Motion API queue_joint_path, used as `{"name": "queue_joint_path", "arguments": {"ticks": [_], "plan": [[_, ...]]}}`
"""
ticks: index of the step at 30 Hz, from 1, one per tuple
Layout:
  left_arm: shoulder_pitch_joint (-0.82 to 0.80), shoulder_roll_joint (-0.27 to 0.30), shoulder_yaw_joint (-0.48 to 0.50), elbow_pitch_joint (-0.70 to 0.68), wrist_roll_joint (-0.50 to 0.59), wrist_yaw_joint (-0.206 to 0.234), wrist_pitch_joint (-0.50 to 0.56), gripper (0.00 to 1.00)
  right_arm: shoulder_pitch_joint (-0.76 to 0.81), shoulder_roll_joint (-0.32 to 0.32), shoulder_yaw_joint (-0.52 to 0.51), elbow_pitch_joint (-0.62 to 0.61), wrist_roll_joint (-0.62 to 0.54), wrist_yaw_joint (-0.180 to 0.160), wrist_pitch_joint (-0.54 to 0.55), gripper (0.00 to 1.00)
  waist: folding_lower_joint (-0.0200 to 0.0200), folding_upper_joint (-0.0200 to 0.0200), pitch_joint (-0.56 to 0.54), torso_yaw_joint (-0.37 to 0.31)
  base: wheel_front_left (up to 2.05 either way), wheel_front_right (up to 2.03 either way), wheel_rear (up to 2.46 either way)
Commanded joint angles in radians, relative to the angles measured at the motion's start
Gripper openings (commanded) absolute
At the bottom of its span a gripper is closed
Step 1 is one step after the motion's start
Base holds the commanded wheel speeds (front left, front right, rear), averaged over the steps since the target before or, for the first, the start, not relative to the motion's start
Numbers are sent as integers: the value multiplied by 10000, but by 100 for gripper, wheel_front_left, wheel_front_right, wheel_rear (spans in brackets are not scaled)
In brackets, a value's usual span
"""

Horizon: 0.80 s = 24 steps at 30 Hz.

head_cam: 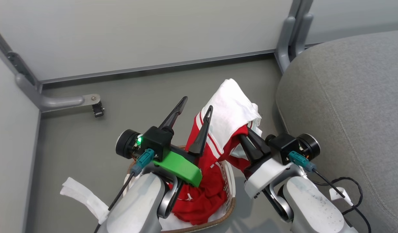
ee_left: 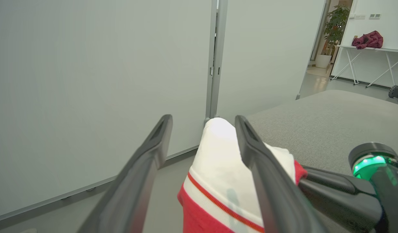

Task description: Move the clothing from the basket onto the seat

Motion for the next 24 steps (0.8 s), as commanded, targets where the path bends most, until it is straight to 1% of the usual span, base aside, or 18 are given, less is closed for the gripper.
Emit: {"name": "queue_joint_path", "arguments": {"ticks": [1,18,24], "plan": [[93,29,100,66,148,-71,-5,100,19,-34,-26,-119,28,-10,-47,0,0,-1,162,-680,0,0,0],[197,36,828,429,1034,-443,-5,100,-219,-26,-264,-823,353,-9,-47,0,0,-1,817,-3942,0,0,0],[211,41,944,593,1295,-583,-5,100,-229,-25,-507,-1006,395,-10,-47,0,0,-1,1108,-4787,0,0,0]]}}
